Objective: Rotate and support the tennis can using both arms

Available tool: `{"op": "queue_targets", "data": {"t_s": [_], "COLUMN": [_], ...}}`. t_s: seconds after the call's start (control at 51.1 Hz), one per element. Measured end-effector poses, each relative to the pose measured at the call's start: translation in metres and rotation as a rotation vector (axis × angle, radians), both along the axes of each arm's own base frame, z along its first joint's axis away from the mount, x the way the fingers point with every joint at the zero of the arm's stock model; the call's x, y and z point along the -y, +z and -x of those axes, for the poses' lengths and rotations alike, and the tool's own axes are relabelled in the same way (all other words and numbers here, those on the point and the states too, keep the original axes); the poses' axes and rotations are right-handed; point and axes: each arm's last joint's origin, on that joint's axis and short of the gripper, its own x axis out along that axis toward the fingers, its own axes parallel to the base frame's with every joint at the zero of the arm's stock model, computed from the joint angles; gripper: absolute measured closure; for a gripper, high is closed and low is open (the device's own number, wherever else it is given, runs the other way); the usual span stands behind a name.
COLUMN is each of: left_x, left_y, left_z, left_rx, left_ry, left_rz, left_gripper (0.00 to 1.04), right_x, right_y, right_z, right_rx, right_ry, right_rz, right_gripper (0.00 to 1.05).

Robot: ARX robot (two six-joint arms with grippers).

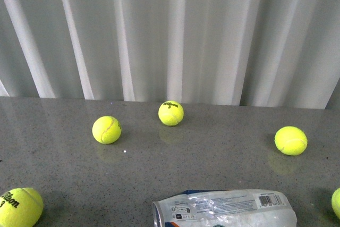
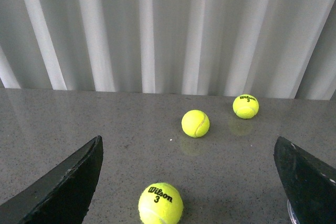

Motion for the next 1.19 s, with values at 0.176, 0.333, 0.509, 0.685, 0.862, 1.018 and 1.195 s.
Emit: {"op": "queue_targets", "data": {"t_s": [0.176, 0.333, 0.509, 0.685, 0.862, 1.018, 1.195], "left_x": [0.0, 0.0, 0.0, 0.0, 0.0, 0.0, 0.0], "left_y": [0.0, 0.0, 0.0, 0.0, 0.0, 0.0, 0.0], "left_z": [0.0, 0.0, 0.0, 0.0, 0.0, 0.0, 0.0], "left_rx": [0.0, 0.0, 0.0, 0.0, 0.0, 0.0, 0.0], "left_ry": [0.0, 0.0, 0.0, 0.0, 0.0, 0.0, 0.0], "left_rz": [0.0, 0.0, 0.0, 0.0, 0.0, 0.0, 0.0], "left_gripper": [0.07, 0.07, 0.07, 0.07, 0.07, 0.07, 0.07], "right_x": [0.0, 0.0, 0.0, 0.0, 0.0, 0.0, 0.0], "right_y": [-0.004, -0.002, -0.002, -0.002, -0.002, -0.004, -0.005], "right_z": [0.006, 0.011, 0.015, 0.02, 0.024, 0.029, 0.036], "right_rx": [-0.005, 0.005, 0.004, 0.006, 0.006, -0.013, 0.001], "right_ry": [0.0, 0.0, 0.0, 0.0, 0.0, 0.0, 0.002], "right_rz": [0.0, 0.0, 0.0, 0.0, 0.0, 0.0, 0.0], "right_gripper": [1.01, 1.01, 1.01, 1.01, 1.01, 1.01, 1.01]}}
